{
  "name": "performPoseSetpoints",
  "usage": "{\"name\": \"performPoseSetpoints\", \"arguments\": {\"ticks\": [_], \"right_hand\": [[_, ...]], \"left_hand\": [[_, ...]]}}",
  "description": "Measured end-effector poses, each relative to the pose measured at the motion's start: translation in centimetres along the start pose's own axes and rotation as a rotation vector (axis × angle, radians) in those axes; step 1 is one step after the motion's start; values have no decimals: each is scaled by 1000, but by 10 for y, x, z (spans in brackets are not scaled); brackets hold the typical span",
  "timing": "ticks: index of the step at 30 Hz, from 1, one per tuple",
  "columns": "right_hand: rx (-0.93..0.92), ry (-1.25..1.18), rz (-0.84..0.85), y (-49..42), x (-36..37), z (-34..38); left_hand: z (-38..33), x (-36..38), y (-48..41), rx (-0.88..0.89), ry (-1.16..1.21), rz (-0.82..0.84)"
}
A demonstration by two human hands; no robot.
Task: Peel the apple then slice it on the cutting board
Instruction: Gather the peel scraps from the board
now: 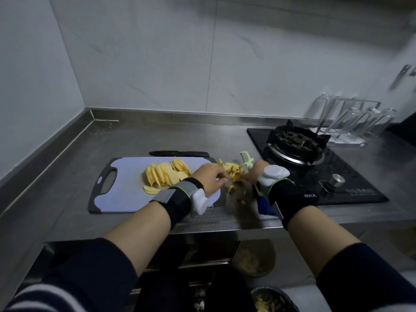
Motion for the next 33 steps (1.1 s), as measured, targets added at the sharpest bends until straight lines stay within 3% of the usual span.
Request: {"name": "performPoseSetpoints", "arguments": {"ticks": [4, 7, 11, 19, 23, 27, 33], "right_hand": [[174, -58, -210, -20, -29, 14], [-55, 19, -295, -37, -36, 70], [-313, 84, -221, -60, -22, 145], [-450, 208, -26, -129, 24, 214], [-497, 190, 31, -139, 41, 217], [-497, 105, -61, -134, 32, 200], [-401, 31, -173, -88, 5, 126]], "left_hand": [[29, -49, -12, -57, 28, -106], [74, -83, -19, -181, 60, -185], [124, -94, -14, -330, 97, -185], [160, -88, -9, -403, 102, -175], [167, -82, -9, -432, 112, -131], [164, -82, -7, -413, 64, -122], [123, -90, -12, -216, -94, -195]]}}
Point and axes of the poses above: each hand's wrist, its own y-axis away from the middle knuckle, its own x-axis out of the palm, z = x × y, the point moved 7 cm from there along -y, towards the middle knuckle, and after that the axes turned 7 degrees about -z, right-handed, at the moved point
